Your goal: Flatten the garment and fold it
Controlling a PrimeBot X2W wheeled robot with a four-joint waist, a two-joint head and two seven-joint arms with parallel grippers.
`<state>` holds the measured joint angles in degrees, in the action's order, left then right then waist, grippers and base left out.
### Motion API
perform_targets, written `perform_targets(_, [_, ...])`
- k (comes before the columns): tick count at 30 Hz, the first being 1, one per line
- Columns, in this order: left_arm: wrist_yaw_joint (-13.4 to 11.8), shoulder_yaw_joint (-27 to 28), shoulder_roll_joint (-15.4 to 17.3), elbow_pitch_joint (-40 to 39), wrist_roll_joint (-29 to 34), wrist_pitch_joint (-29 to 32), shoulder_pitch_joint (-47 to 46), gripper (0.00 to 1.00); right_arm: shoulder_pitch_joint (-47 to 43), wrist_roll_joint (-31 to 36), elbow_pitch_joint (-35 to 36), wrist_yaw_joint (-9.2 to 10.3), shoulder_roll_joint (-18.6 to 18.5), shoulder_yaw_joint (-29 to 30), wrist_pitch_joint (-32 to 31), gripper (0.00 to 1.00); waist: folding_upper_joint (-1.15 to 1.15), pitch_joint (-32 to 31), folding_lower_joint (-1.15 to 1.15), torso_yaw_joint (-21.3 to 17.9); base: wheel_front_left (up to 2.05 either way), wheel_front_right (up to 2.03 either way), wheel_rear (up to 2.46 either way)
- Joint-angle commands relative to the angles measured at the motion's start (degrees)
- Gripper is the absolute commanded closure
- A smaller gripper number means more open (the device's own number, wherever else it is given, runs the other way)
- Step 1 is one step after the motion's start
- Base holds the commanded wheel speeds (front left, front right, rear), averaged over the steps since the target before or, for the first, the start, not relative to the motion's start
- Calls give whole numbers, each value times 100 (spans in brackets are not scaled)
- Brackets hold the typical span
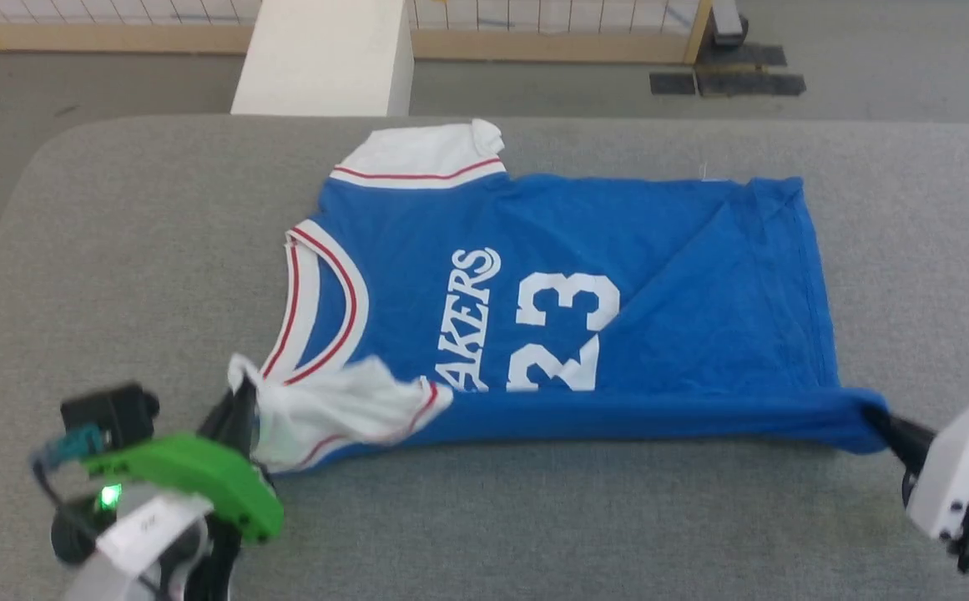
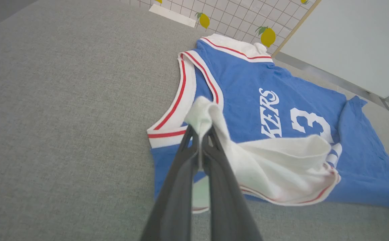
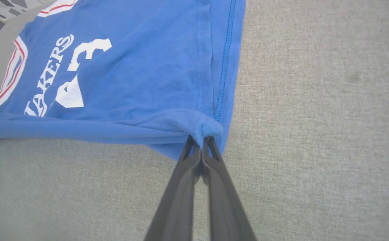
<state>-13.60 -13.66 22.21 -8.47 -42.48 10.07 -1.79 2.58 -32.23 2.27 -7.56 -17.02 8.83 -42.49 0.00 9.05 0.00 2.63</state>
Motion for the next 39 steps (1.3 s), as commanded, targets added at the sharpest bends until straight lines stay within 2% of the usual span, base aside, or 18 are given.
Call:
perform_targets(1, [68,-20,82,112,79,59,-302,100,233,56,13,8,-36,-21,-114,100,0,232,0,-61,0,0,0])
perform_targets(15, [548,-341,8,1621,275,319,-2426,100,1903,519,-605,8,-269,-600,-843,100,0,1377,0,-96,0,0,0])
perform_targets(27, [736,-558,-311,2815,204,324,-2907,100,2312,536,-1209,8,-430,-1247,-1169,100,0,1672,0,-53,0,0,0])
perform_targets(28, [746,-563,-326,2873,192,319,-2918,87,2305,525,-1238,8,-435,-1257,-1174,100,0,1651,0,-47,0,0,0])
perform_targets(29, [750,-547,-357,3035,134,326,-2930,0,2276,496,-1290,8,-428,-1215,-1061,64,0,1538,0,-27,0,0,0])
perform_targets(30, [743,-531,-360,3060,118,317,-2935,0,2257,472,-1305,8,-414,-1182,-999,0,0,1480,0,-20,0,0,0])
perform_targets(35, [699,-348,-326,2970,55,33,-2860,0,2134,293,-1270,8,-257,-871,-480,0,0,1120,0,-13,0,0,0])
perform_targets(39, [657,-130,-236,2683,91,-502,-2620,0,1956,184,-1157,8,-46,-504,200,0,0,712,0,-35,0,0,0])
